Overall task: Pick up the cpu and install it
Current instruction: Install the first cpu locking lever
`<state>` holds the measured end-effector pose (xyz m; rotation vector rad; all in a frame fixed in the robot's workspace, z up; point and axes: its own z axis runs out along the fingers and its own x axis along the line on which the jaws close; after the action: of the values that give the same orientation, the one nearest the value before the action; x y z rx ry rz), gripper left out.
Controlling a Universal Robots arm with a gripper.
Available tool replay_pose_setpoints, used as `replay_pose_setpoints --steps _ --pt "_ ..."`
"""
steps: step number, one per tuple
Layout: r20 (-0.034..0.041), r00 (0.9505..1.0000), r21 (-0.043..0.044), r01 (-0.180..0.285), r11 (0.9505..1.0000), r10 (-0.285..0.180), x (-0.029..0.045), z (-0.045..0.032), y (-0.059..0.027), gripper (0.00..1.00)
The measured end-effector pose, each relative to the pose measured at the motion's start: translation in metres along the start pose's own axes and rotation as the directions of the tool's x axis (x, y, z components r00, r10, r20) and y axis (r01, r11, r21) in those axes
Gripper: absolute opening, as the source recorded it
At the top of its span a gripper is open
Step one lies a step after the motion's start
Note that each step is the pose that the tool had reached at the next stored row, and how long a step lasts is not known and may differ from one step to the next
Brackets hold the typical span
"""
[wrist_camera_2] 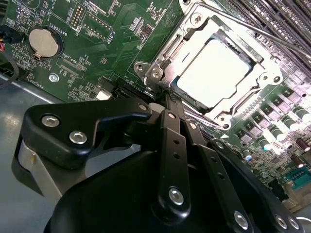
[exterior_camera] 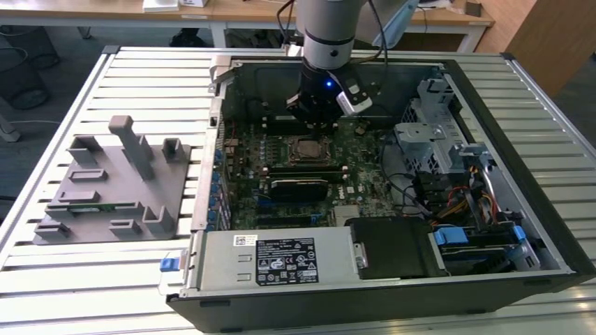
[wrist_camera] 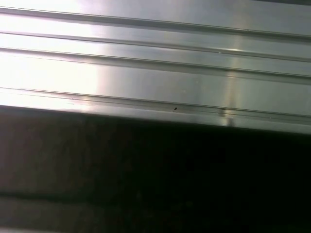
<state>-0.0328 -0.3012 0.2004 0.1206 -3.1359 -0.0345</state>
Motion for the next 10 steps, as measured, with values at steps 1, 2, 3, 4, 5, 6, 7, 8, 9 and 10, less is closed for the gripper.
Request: replay_pose_setpoints --steps 1,2,3,4,5,6,7,8,9,10 --pt "0.0001 1.0 -0.0002 0.0 1.0 0.0 0.0 -0.0008 0.0 0.11" --pt "0.0002 1.0 -0.0002 0.0 1.0 0.0 0.0 -0.0016 0.0001 0.11" --pt "0.0002 1.0 -0.0003 0.0 1.0 0.0 0.0 -0.0017 0.0001 0.11" --pt "0.0002 1.0 0.0001 0.0 1.0 0.0 0.0 -0.0017 0.0001 0.11" --pt "0.0001 1.0 0.0009 0.0 1.0 0.0 -0.0001 -0.0016 0.0001 0.11" --pt "0.0 1.0 0.0023 0.0 1.0 0.0 -0.0001 -0.0014 0.0001 0.11" --pt "-0.0002 1.0 0.0036 0.0 1.0 0.0 0.0 -0.0011 0.0 0.11" --pt "-0.0003 1.0 0.0049 0.0 1.0 0.0 0.0 -0.0007 0.0 0.11" --pt "-0.0003 1.0 0.006 0.0 1.0 0.0 0.0 -0.0003 0.0 0.11" --pt "-0.0005 1.0 0.0073 0.0 1.0 0.0 0.0 0.0001 0.0 0.11"
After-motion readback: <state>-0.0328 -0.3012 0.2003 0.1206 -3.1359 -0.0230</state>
